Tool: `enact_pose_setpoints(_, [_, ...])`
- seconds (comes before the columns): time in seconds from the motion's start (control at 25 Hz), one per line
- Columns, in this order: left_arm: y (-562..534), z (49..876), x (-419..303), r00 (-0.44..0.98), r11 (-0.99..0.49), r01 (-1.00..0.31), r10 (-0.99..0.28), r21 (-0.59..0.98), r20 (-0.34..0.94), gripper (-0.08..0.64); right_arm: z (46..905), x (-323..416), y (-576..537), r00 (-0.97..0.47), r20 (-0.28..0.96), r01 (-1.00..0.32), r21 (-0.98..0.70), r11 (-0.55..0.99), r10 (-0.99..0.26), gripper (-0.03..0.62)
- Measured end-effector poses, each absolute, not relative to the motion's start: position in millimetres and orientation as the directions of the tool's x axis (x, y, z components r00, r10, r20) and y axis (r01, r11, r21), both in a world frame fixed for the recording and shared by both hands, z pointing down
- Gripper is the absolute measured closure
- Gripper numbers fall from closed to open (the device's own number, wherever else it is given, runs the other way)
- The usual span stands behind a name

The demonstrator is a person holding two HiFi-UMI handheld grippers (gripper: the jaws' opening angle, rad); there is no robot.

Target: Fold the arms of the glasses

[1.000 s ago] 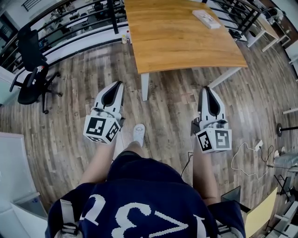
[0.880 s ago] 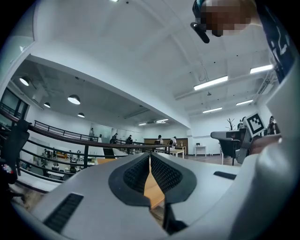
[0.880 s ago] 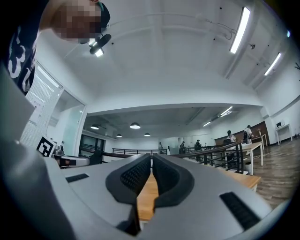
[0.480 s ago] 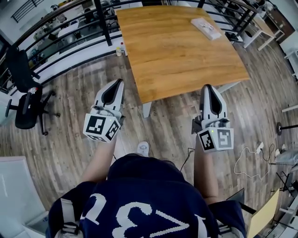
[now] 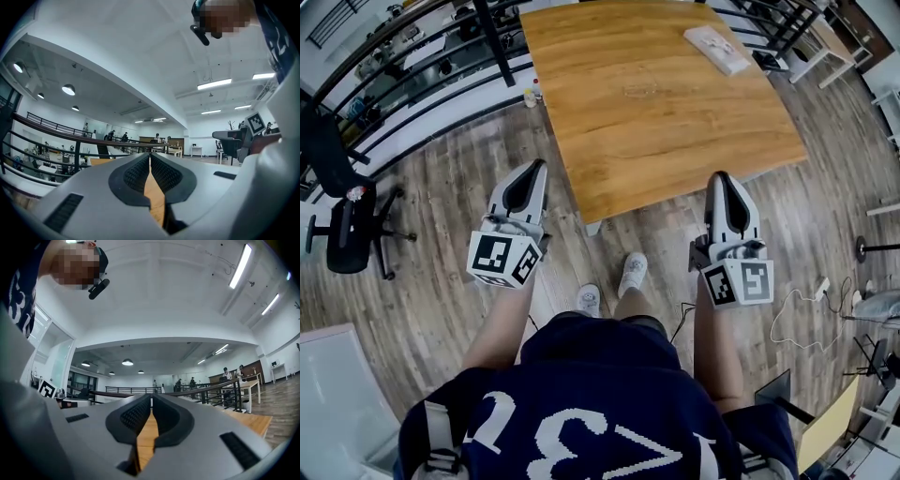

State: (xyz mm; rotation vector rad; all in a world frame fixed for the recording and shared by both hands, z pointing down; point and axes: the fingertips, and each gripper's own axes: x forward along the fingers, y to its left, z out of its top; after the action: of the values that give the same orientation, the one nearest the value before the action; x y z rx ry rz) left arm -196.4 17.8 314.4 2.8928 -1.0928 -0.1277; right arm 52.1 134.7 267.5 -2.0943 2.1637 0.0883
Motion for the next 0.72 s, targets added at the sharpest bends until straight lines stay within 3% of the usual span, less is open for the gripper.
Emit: enact_pose_setpoints(0.72, [-78.0,296.9,-95.0,0.571,-0.577,-0.813,-0.816,0.076,-0.092,0.537,244.9,188.8,-8.3,-0.239,-0.173,-0.968,-0.037,0.248,-0.956,0.557])
